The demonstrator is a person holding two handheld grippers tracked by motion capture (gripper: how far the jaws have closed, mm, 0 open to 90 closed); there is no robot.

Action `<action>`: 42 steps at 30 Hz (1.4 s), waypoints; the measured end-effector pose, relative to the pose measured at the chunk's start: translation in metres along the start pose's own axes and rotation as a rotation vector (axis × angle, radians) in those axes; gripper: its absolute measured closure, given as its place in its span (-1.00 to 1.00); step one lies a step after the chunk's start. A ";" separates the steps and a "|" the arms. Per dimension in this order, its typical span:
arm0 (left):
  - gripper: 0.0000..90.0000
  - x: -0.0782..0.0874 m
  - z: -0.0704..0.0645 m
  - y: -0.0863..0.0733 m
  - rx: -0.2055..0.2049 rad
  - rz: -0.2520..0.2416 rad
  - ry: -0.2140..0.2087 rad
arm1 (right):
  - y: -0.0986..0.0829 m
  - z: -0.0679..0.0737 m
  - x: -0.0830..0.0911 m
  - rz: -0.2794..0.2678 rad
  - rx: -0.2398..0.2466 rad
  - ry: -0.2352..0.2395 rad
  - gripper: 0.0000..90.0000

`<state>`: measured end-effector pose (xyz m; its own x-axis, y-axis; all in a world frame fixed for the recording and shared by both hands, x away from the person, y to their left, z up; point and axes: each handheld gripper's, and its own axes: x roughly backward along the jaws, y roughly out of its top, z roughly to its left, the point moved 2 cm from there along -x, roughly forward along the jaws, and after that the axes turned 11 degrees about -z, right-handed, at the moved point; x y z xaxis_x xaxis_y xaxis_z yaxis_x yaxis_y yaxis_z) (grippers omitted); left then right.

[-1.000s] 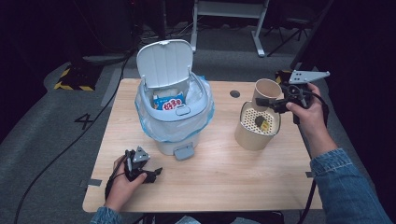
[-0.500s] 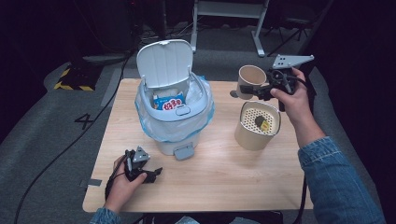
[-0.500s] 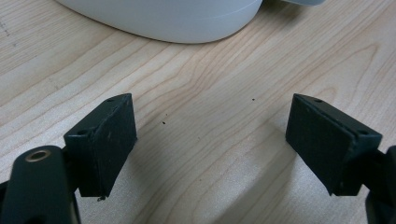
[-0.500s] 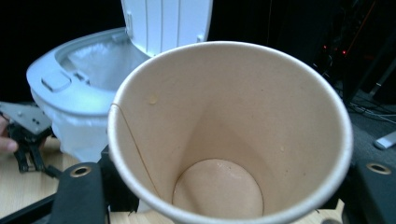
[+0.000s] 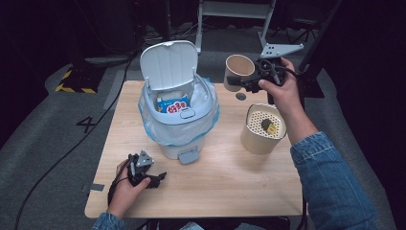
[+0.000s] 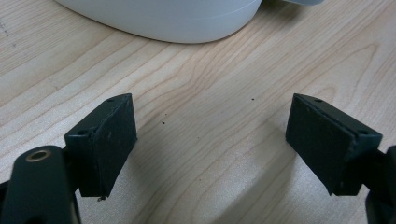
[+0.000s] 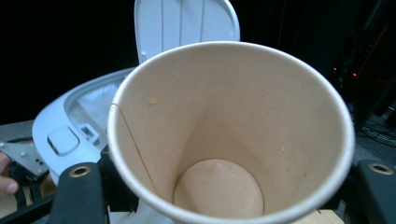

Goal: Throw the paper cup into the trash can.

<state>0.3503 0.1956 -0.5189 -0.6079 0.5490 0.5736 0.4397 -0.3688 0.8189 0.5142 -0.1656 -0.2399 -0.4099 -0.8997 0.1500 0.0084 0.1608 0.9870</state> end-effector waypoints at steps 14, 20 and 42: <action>-0.63 0.000 0.000 0.000 0.001 0.000 -0.001 | 0.008 0.013 -0.043 -0.116 -0.036 0.029 -0.37; -0.63 -0.001 0.000 0.000 0.004 -0.001 -0.005 | 0.006 0.022 -0.064 -0.116 -0.051 0.053 -0.37; -0.63 -0.001 0.000 0.000 0.005 0.000 -0.006 | -0.009 0.049 -0.110 0.014 -0.066 0.092 -0.38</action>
<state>0.3508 0.1953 -0.5192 -0.6040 0.5531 0.5738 0.4429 -0.3656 0.8186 0.5149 -0.0478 -0.2678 -0.3238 -0.9316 0.1652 0.0744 0.1490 0.9860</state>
